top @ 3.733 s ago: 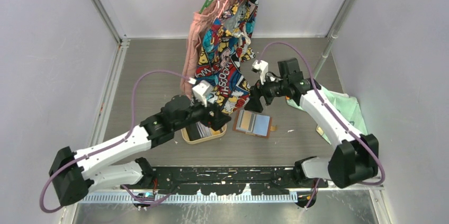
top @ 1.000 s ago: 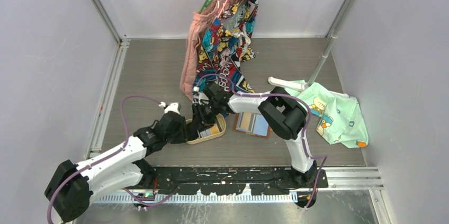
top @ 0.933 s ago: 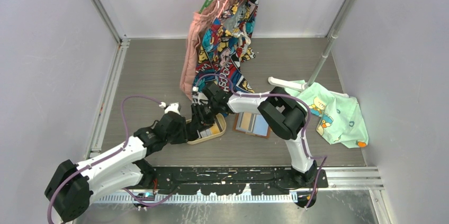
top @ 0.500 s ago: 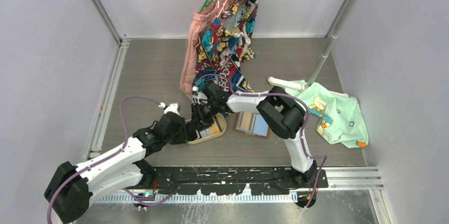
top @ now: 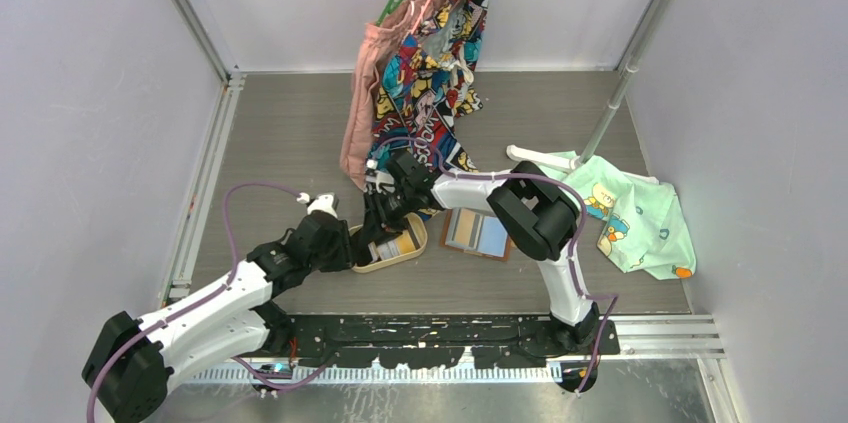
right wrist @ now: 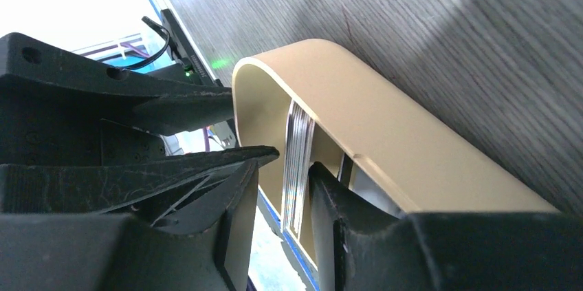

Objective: Put the credit cards into the card holder
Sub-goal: Pick up the credit card from the storage box.

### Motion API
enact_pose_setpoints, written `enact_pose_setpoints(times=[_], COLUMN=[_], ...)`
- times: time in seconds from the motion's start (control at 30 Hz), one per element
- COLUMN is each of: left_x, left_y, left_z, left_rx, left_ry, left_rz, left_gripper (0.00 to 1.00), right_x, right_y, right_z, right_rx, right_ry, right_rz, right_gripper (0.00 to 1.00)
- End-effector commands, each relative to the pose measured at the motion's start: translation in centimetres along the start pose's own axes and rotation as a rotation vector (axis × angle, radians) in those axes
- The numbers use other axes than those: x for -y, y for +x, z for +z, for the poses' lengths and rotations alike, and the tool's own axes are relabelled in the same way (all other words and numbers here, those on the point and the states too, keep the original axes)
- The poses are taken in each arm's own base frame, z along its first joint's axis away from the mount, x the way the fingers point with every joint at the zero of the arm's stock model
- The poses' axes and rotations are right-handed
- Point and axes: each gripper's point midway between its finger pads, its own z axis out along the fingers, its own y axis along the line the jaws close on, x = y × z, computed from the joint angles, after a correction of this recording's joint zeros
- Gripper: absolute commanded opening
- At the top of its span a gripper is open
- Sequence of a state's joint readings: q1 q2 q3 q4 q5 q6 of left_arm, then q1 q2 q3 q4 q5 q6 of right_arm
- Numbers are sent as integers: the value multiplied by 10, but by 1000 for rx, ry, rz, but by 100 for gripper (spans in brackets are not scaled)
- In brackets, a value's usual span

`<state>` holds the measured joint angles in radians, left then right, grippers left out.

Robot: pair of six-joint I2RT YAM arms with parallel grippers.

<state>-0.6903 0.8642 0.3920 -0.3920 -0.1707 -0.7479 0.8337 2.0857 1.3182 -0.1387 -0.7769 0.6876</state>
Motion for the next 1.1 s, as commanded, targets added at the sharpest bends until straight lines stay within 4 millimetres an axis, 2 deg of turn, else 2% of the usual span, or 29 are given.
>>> enact_pose_setpoints(times=[0.0, 0.2, 0.37, 0.57, 0.77, 1.0, 1.07], left_x=[12, 15, 16, 15, 29, 65, 78], left_y=[-17, -18, -18, -18, -30, -54, -55], left_z=[-4, -3, -3, -6, -20, -51, -58], left_rx=[38, 32, 27, 32, 70, 174, 185], left_ry=[36, 44, 49, 49, 123, 329, 411], left_rz=[5, 10, 10, 8, 4, 30, 51], left_gripper=[38, 37, 37, 37, 39, 48, 51], right_x=[-41, -27, -7, 13, 9, -8, -11], right_y=[-13, -14, -13, -18, -21, 2, 10], right_z=[-30, -35, -32, -40, -70, -103, -113], right_rx=[59, 66, 52, 73, 99, 59, 49], right_ry=[-84, -40, 43, 176, 257, 162, 142], right_rz=[-88, -77, -90, -160, -314, -433, -472], right_gripper=[39, 36, 28, 5, 1, 1, 1])
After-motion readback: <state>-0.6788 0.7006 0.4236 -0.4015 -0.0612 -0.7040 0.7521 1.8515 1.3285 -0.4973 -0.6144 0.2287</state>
